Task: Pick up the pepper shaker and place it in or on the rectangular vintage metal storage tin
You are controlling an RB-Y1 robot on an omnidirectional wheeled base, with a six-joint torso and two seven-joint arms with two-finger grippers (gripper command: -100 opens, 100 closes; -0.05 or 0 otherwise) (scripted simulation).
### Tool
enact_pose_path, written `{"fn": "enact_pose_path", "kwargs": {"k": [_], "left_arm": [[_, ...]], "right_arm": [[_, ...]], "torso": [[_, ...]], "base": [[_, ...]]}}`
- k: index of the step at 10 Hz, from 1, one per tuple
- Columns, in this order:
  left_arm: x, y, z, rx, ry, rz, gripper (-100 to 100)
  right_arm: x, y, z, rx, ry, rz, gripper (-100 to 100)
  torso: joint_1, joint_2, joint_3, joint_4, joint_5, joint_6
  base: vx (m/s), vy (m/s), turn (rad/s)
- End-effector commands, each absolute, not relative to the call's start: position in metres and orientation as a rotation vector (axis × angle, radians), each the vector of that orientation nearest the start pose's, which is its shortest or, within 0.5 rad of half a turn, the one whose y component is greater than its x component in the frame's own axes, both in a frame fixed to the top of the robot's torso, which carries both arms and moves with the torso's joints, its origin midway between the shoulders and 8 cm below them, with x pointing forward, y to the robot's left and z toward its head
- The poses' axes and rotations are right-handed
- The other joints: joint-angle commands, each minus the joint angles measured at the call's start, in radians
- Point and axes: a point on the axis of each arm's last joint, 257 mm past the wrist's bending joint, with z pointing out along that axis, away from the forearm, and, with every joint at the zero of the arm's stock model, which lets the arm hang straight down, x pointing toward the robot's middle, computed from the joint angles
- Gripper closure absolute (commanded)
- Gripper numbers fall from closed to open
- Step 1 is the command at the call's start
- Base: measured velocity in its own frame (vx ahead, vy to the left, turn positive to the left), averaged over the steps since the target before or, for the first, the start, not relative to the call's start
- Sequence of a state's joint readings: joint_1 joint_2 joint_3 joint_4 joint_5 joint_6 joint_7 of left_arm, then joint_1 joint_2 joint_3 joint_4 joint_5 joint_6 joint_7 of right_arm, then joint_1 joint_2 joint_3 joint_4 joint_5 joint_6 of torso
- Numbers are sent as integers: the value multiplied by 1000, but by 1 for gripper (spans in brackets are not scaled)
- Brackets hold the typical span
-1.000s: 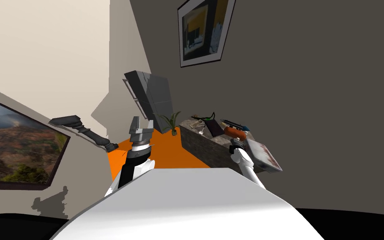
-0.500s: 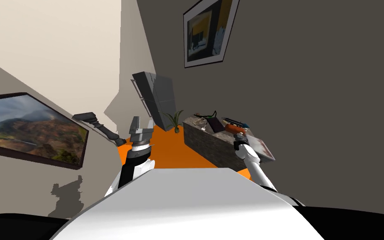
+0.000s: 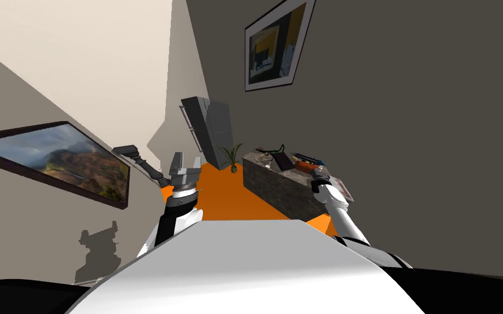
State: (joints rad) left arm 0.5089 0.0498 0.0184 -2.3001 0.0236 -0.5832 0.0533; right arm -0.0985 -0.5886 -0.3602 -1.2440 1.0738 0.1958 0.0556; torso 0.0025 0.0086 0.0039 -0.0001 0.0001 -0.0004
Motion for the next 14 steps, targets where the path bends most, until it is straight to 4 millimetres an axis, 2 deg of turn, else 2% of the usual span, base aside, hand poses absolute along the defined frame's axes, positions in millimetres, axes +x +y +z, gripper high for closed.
{"fn": "enact_pose_path", "kwargs": {"k": [1, 3, 4, 8, 9, 11, 14], "left_arm": [[324, 279, 46, -575, 560, -1371, 0], [324, 279, 46, -575, 560, -1371, 0], [324, 279, 46, -575, 560, -1371, 0], [324, 279, 46, -575, 561, -1371, 0], [324, 279, 46, -575, 561, -1371, 0], [324, 279, 46, -575, 561, -1371, 0], [324, 279, 46, -575, 561, -1371, 0]], "right_arm": [[494, -661, -140, 419, 1497, -541, 100], [500, -666, -111, 391, 1459, -533, 100], [500, -666, -111, 391, 1459, -533, 100], [510, -669, -62, 340, 1399, -503, 100], [512, -668, -58, 334, 1396, -495, 100], [517, -659, -62, 312, 1412, -456, 100], [520, -642, -92, 287, 1476, -401, 100]], "torso": [[0, 0, 0, 0, 0, 0], [0, 1, 1, 0, 0, 0], [0, -1, 0, 0, 0, 0], [-4, -3, -1, -1, -1, 1], [-4, -2, -1, 0, -1, 1], [-9, -3, -2, -1, -3, 1], [-24, -6, -4, -2, -7, 1]], "base": [[-146, 39, 40], [-116, 49, 32], [-63, 28, 14], [-88, 9, 25], [-97, -17, 12], [-71, -111, 9], [-26, -227, 9]]}}
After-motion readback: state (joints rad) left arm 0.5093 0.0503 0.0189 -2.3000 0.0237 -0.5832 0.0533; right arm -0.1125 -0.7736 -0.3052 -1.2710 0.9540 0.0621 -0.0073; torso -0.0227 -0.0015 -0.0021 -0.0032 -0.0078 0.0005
